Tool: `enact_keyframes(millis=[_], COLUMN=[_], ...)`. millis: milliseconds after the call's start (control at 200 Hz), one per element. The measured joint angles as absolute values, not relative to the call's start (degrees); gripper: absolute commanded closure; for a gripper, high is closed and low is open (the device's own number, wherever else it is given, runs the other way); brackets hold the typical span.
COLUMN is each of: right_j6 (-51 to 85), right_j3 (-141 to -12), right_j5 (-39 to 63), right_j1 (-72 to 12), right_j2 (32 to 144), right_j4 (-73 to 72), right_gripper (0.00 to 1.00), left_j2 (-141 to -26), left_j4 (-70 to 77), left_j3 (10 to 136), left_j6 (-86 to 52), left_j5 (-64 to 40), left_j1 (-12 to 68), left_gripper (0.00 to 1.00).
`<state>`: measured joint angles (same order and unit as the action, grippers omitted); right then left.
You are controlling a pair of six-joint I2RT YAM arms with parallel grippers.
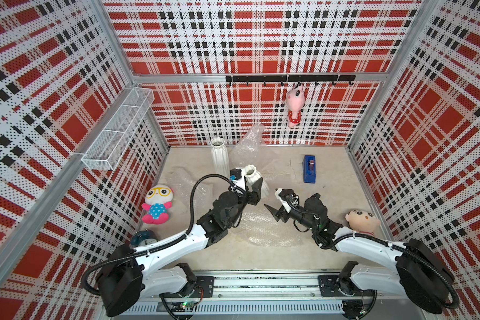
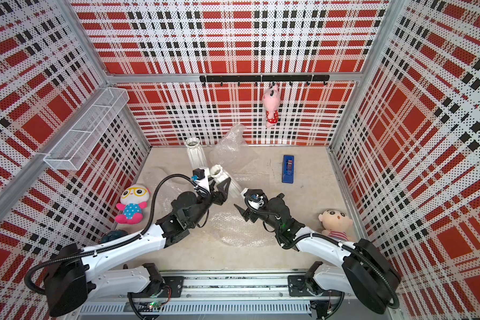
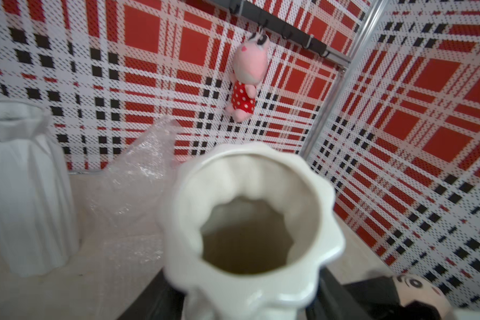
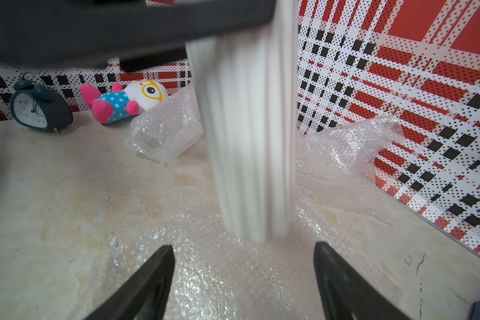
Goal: Wrap vases in bubble wrap
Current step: Place the vase in bubble wrap.
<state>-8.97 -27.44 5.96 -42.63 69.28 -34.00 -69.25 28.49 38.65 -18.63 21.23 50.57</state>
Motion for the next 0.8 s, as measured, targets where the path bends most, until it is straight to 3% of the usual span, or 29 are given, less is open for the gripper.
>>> enact_keyframes(millis=[802], right_j6=[-7.6], right_j3=[-24.3], right_j5=[6.1], right_j1=[-43.4], right_j2=[74.1], right_j4=[-42.0], right_gripper=[0.25], left_j2=[-71.6], left_j4=[45.8], left_j3=[27.8], left_j6=[-33.3], left_j5=[18.7], left_j1=[54.1], left_gripper=[0.51])
